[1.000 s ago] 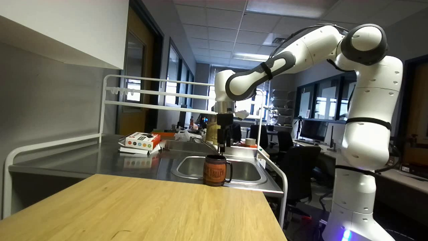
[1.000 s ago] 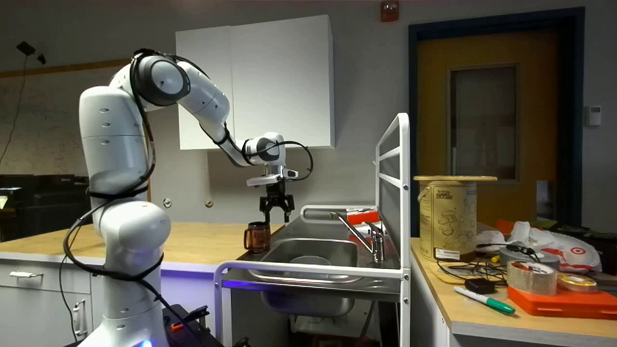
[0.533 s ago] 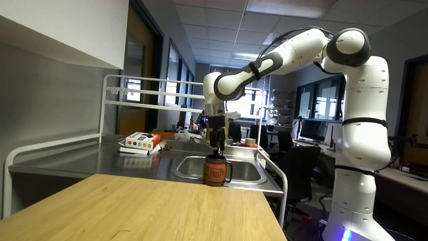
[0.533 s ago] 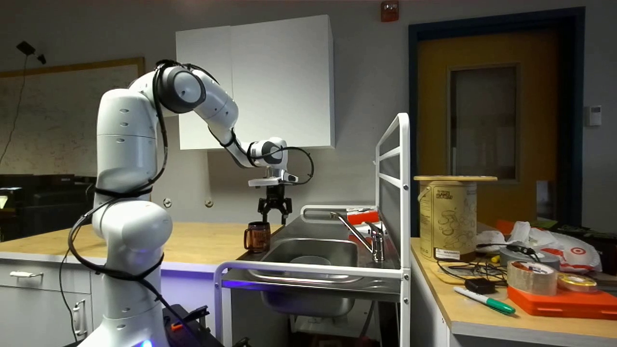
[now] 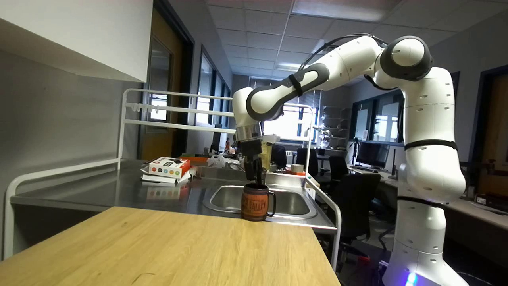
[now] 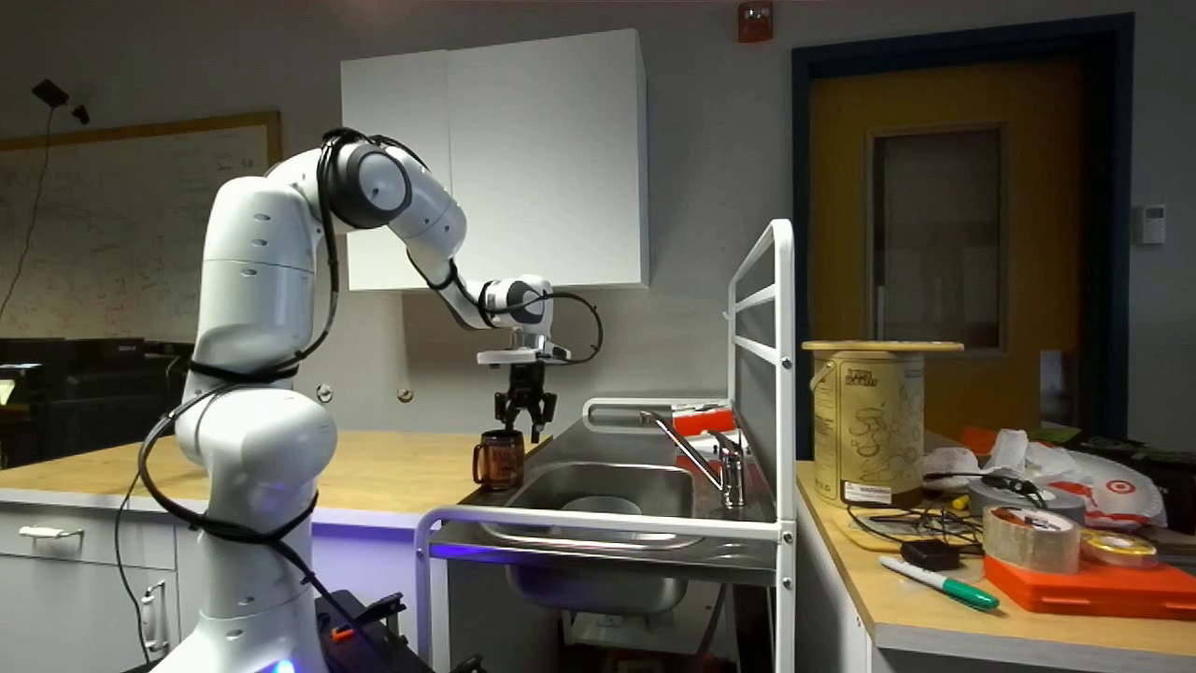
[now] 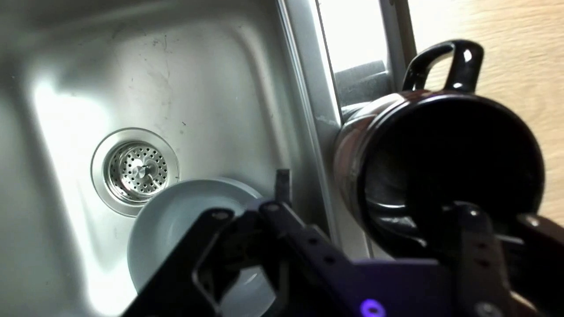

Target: Put the cup in the sink

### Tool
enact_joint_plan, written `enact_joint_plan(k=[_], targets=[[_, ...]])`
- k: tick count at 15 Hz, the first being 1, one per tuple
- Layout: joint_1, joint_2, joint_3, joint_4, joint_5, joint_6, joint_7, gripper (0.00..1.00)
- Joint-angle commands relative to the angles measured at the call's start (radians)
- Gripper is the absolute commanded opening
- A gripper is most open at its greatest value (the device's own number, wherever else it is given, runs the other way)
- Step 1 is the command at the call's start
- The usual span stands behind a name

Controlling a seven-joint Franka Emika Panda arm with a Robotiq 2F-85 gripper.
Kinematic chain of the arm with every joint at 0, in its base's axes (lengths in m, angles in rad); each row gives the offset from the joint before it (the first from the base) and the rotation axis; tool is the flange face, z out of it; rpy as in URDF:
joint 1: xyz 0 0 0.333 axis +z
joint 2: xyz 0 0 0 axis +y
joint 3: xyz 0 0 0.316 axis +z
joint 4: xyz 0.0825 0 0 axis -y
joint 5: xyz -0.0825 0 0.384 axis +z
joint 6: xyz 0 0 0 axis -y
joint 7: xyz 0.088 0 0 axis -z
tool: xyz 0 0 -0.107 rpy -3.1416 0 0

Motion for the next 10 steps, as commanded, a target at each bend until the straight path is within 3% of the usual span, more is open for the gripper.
enact_joint_plan(k=[1, 6, 10], targets=[[-0.002, 0.022, 0.003, 0.046, 0.013, -0.037, -0.006, 0.39], [-0.003, 0.023, 0.003, 0.058, 0.022, -0.046, -0.013, 0.04], [-0.01, 0.007, -0.002, 0.053, 0.042, -0.044, -0.019, 0.05]])
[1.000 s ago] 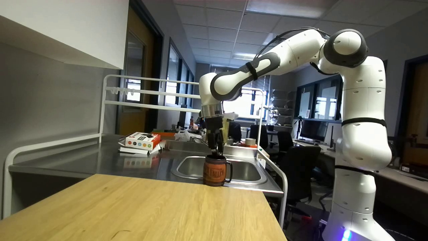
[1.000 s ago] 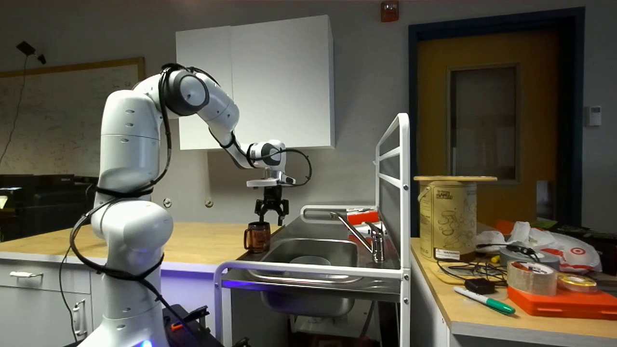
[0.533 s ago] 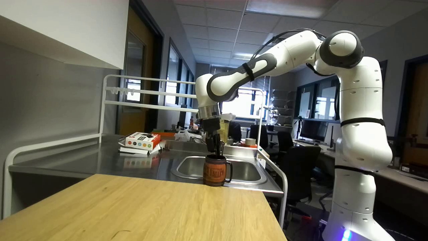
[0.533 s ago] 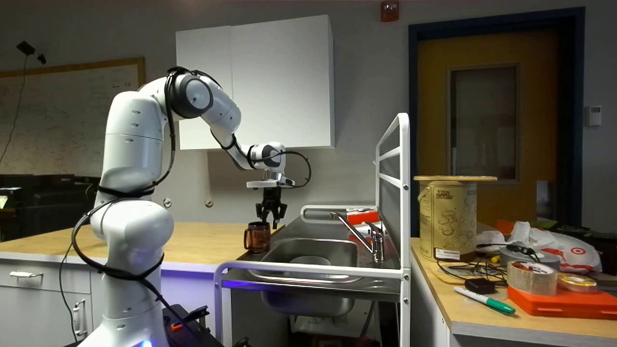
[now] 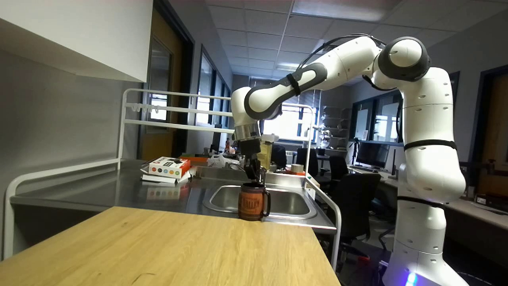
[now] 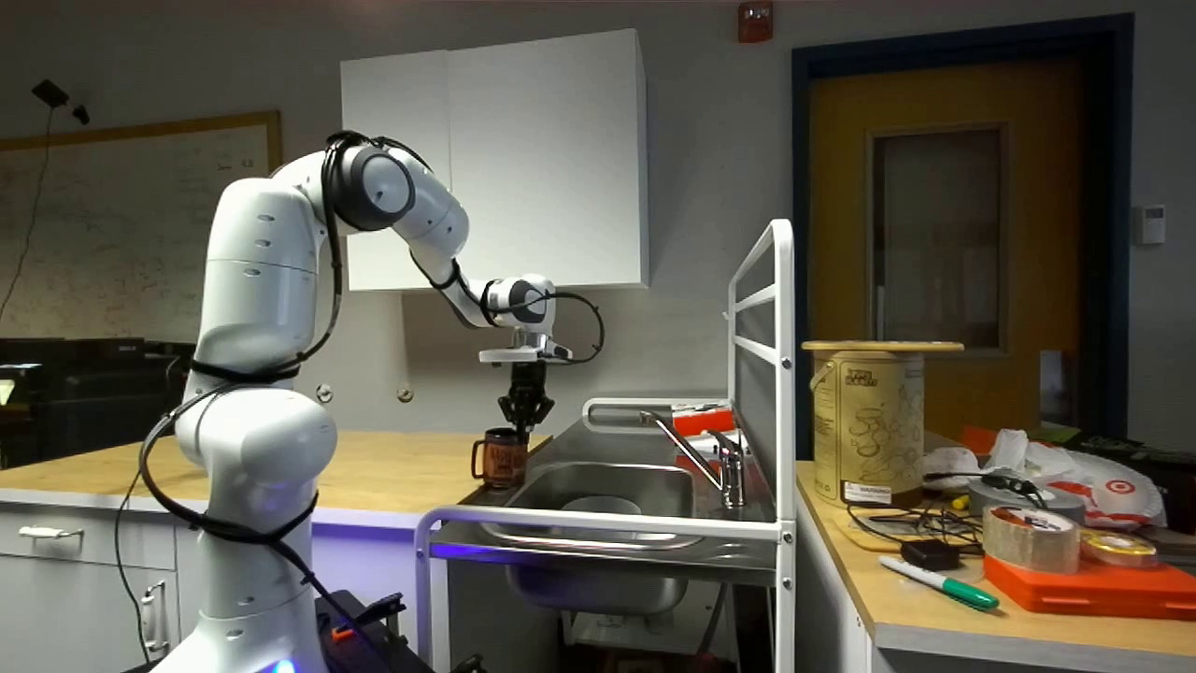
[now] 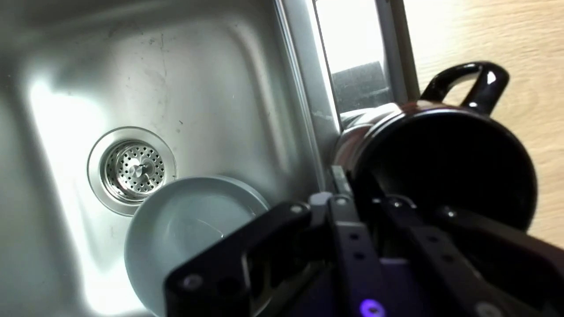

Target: Put the cup in the sink

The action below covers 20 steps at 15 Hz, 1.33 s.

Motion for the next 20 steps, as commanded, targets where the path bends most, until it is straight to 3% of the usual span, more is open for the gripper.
enact_joint_plan(k=[1, 11, 20], targets=[[-0.015, -0.02, -0.006, 0.019, 0.038, -0.021, -0.018, 0.05], [-0.138, -0.171, -0.121, -0.076, 0.044, 0.046, 0.059, 0.05], [-0.203, -0.053, -0.179, -0.062, -0.048, 0.052, 0.225, 0.05]])
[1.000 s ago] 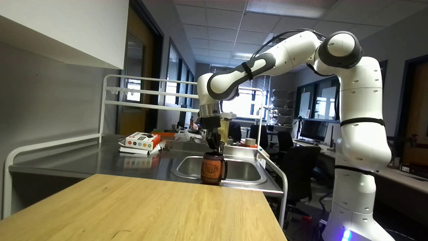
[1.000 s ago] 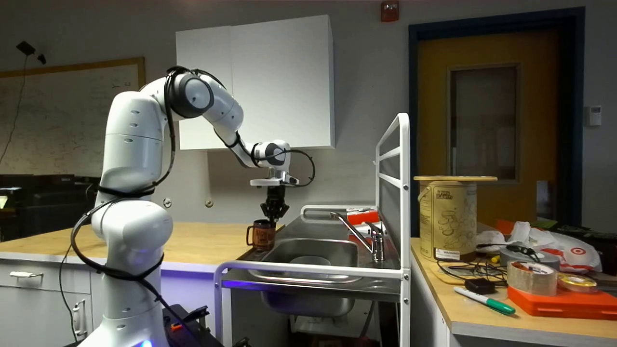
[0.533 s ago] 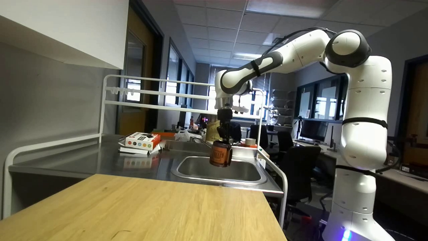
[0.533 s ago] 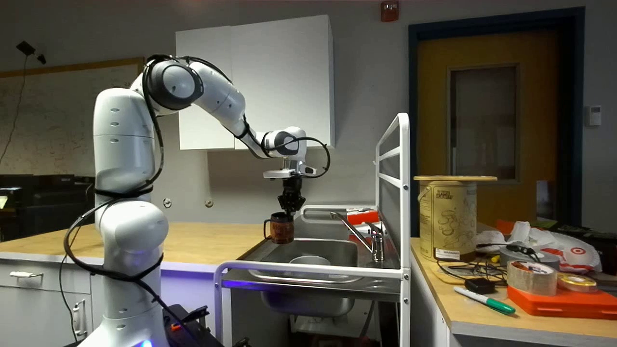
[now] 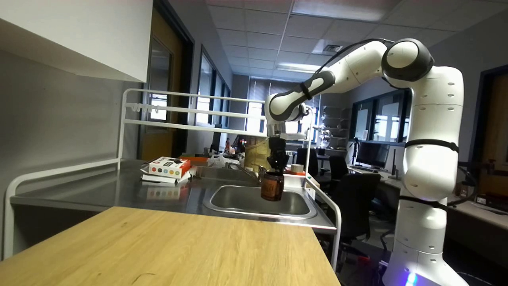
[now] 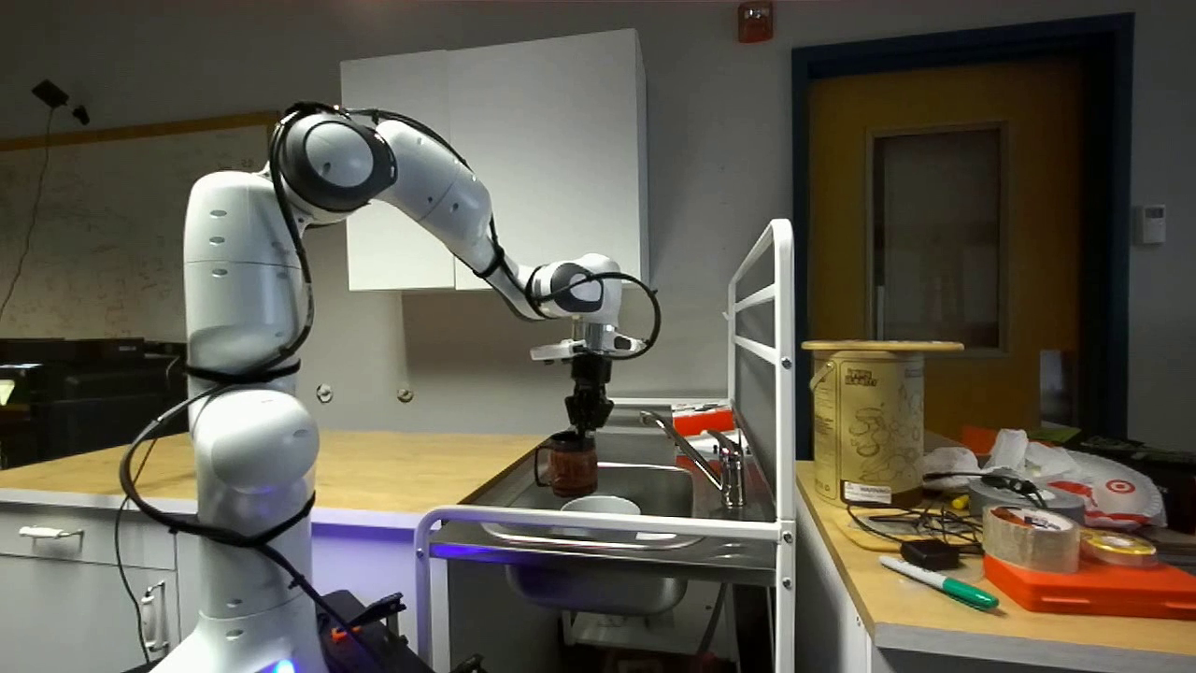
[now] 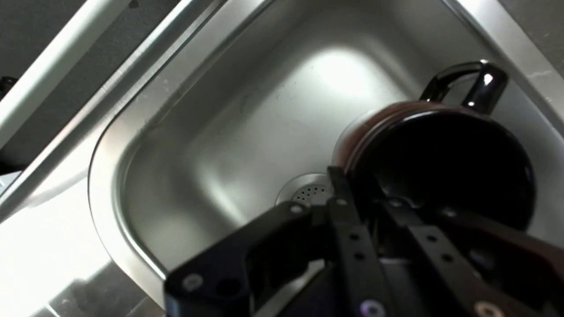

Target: Put the cup in the sink

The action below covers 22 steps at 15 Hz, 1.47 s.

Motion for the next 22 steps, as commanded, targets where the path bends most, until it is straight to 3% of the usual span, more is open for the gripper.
enact_joint_plan(k=[1, 5, 12, 22], targets=[[0.0, 0.068, -0.008, 0.038, -0.054, -0.012, 0.091, 0.05], [0.014, 0.185, -0.008, 0.099, -0.084, -0.036, 0.148, 0.05], [0.02, 0.362, -0.013, 0.233, -0.032, -0.039, 0.103, 0.05], [0.019, 0.445, -0.025, 0.298, -0.035, -0.043, 0.085, 0.06]])
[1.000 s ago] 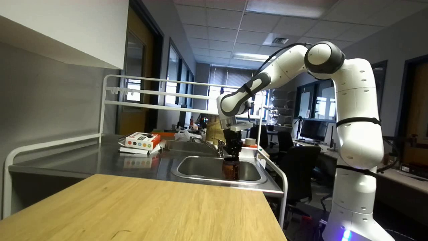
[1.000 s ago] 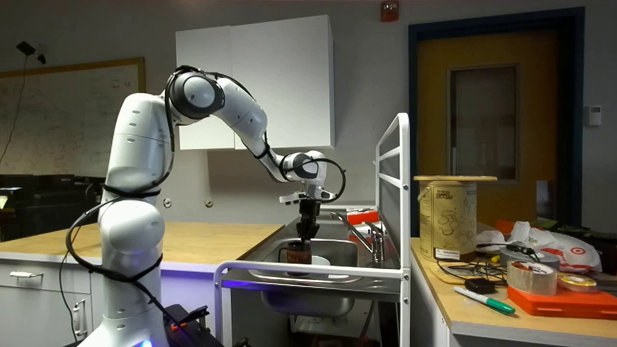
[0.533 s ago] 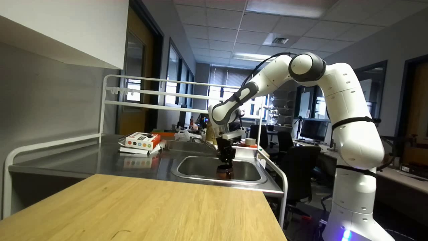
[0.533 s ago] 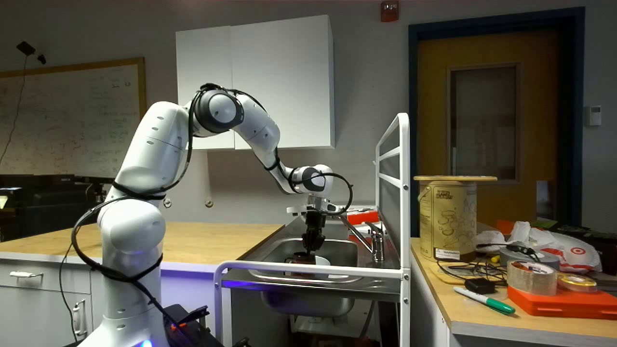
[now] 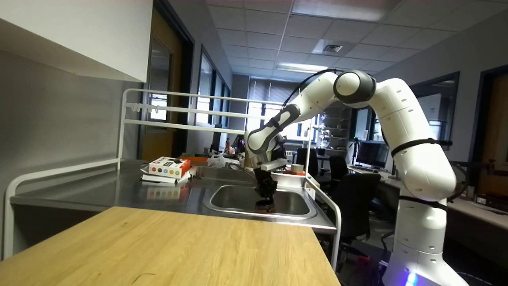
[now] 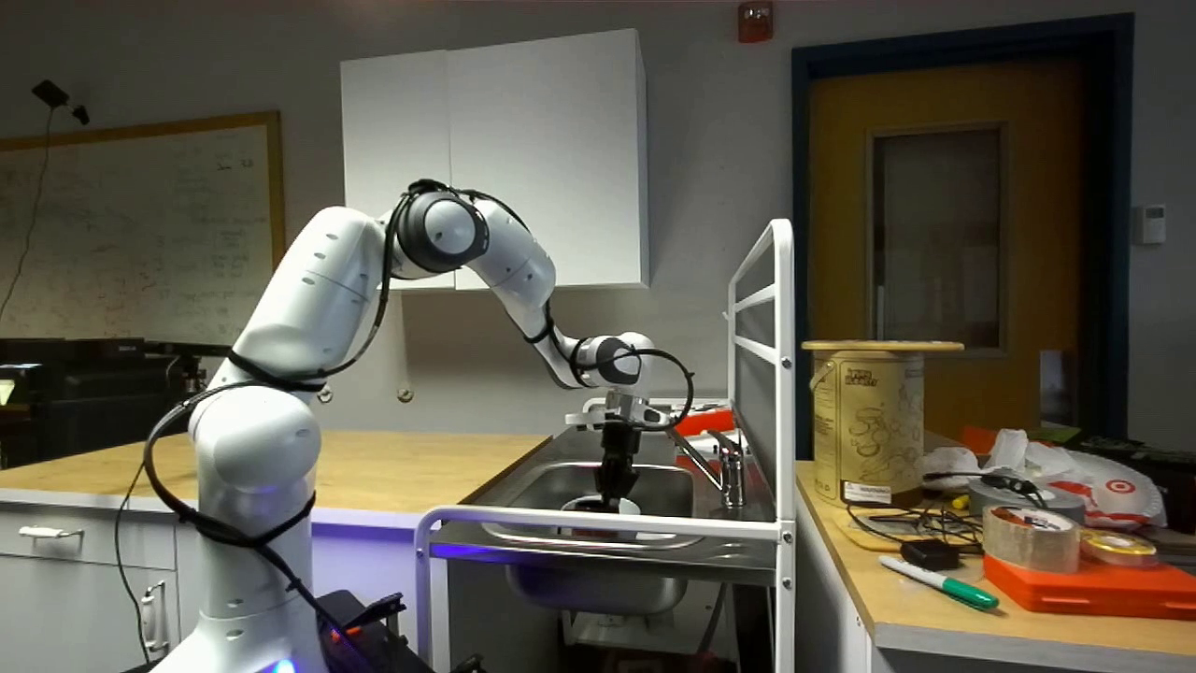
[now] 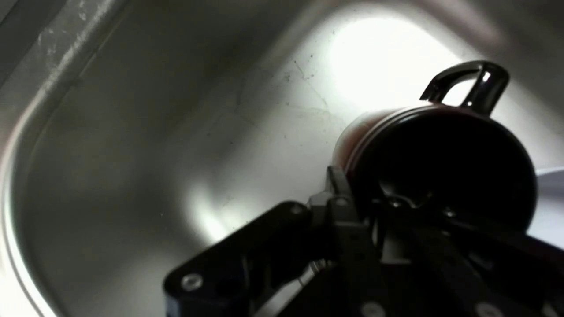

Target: Put the cup in the sink

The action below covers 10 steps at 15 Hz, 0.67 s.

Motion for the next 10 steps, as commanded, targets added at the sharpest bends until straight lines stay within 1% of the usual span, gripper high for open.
enact_joint_plan(k=[1, 2, 3, 4, 5, 6, 7, 8, 10], targets=[[0.004, 0.003, -0.009, 0.046, 0.015, -0.044, -0.027, 0.13], [0.005, 0.002, -0.01, 0.048, 0.012, -0.048, -0.027, 0.34], [0.006, 0.001, -0.01, 0.052, 0.011, -0.054, -0.027, 0.37], [0.007, 0.0, -0.009, 0.057, 0.011, -0.061, -0.027, 0.38], [0.006, -0.001, -0.009, 0.062, 0.011, -0.066, -0.028, 0.44], [0.007, -0.002, -0.009, 0.067, 0.009, -0.073, -0.03, 0.52], [0.007, -0.003, -0.01, 0.071, 0.007, -0.079, -0.03, 0.59], [0.006, -0.004, -0.009, 0.073, 0.007, -0.084, -0.035, 0.68], [0.006, -0.008, -0.008, 0.079, 0.005, -0.104, -0.043, 0.81]])
